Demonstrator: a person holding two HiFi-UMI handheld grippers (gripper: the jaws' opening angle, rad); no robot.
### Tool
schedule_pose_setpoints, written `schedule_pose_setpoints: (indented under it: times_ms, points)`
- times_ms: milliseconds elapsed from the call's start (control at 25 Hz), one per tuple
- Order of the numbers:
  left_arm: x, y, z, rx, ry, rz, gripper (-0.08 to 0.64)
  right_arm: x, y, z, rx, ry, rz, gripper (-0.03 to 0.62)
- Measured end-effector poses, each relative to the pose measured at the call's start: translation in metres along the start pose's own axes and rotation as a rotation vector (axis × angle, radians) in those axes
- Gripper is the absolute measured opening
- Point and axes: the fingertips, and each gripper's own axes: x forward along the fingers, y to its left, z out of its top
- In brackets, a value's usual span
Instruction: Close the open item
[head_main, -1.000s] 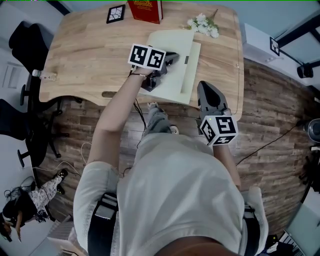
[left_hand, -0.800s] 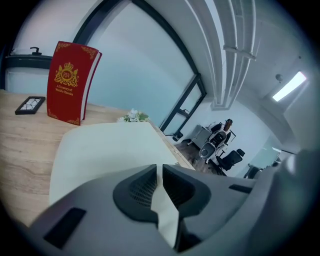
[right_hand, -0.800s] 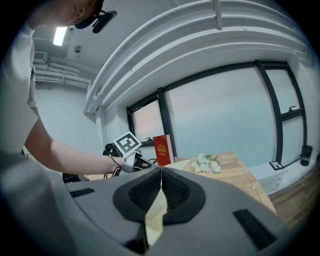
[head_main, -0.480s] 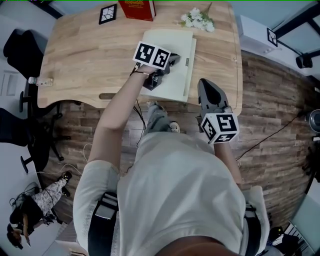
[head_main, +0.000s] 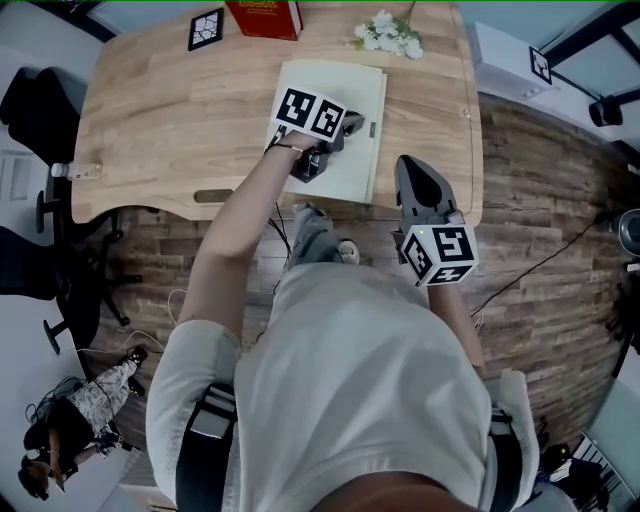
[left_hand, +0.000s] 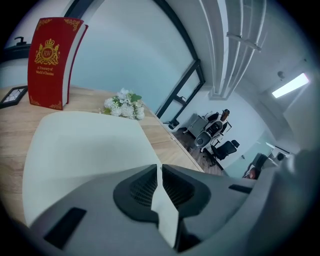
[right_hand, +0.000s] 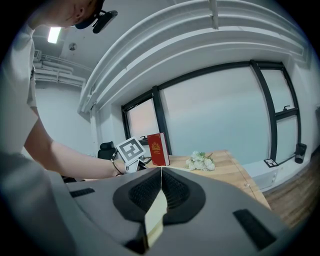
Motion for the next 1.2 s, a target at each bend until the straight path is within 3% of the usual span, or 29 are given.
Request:
schedule_pose_setpoints:
  times_ms: [600,1200]
  points:
    - [0.019,-0.001,-0.009,-0.024,0.028,-0.028,0.048,0.003,-0.006,-0.002,0.008,0.007,-0.019,0.020]
    - [0.036,0.001,-0.024,0.032,0.130,0.029,0.048,0.006,-0.008,-0.002,0.015,0.008,-0.020,0.020]
